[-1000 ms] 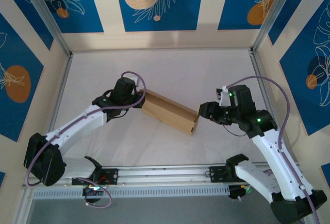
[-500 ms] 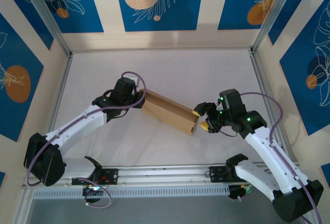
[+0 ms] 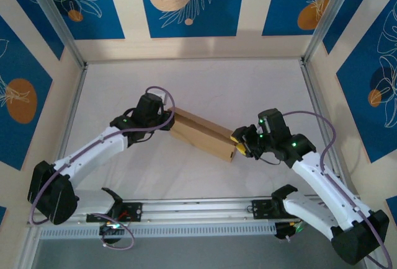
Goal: Fold the paper box
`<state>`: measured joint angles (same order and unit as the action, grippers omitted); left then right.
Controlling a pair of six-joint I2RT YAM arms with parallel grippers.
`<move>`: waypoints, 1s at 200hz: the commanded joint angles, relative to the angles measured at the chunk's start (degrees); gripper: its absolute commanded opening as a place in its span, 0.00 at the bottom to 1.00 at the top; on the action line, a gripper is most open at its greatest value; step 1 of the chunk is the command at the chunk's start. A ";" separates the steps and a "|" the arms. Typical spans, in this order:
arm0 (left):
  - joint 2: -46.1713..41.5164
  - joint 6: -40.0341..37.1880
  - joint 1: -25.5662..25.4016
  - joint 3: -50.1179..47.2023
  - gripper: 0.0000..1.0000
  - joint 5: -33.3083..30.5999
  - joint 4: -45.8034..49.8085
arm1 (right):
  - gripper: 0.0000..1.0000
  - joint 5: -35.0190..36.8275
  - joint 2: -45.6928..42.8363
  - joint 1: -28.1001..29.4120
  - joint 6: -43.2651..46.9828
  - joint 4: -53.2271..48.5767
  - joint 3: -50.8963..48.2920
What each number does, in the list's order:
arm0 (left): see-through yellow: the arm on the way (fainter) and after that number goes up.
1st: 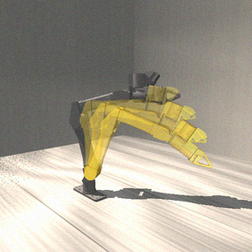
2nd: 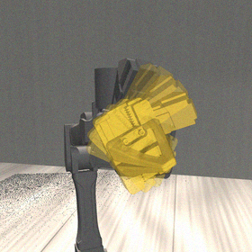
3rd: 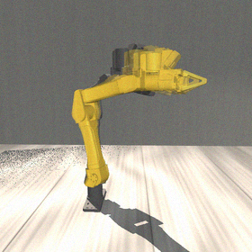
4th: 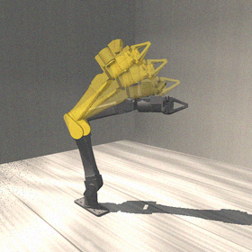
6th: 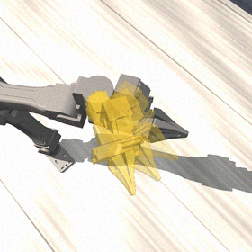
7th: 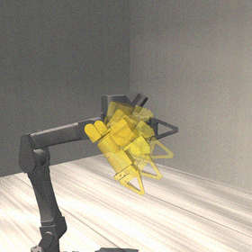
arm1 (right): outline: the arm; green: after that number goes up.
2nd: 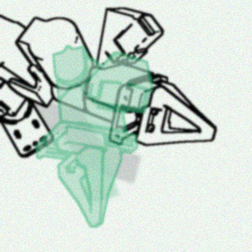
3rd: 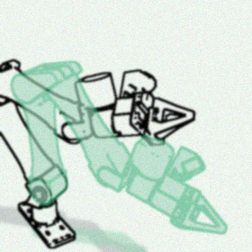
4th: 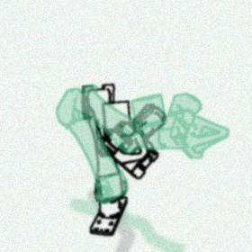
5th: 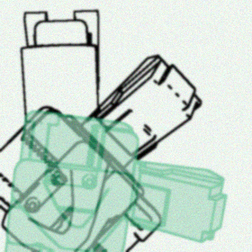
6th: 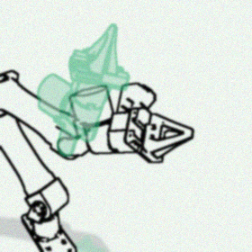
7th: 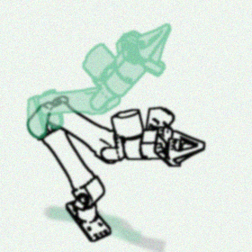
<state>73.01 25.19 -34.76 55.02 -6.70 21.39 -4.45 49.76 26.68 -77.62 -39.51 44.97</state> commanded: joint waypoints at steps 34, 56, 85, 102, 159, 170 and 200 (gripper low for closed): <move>-4.71 -3.09 -0.66 1.94 0.48 4.11 8.88 | 0.43 5.30 2.73 -0.37 1.62 -3.50 -0.41; -8.82 -4.20 -0.72 1.66 0.48 6.54 10.63 | 0.43 5.51 3.59 -0.80 2.94 -3.73 0.46; -14.10 -5.47 -0.18 2.49 0.45 7.64 11.15 | 0.43 5.46 4.62 -0.91 4.52 -3.85 0.99; -13.94 -4.94 1.13 4.38 0.45 7.91 11.06 | 0.43 5.66 4.73 -0.92 5.11 -4.08 1.08; -3.84 -2.46 4.82 7.59 0.68 11.12 5.61 | 0.43 5.98 4.47 -0.92 6.50 -4.92 1.35; -2.21 -2.47 5.56 7.86 0.69 11.32 4.94 | 0.43 5.84 4.45 -0.91 6.44 -4.90 1.18; 0.51 -2.90 7.56 7.01 0.66 10.21 3.77 | 0.42 5.51 4.44 -0.83 6.36 -4.50 0.91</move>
<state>72.55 22.13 -28.93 61.56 3.05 27.86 -1.63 53.47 26.13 -72.03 -38.35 46.52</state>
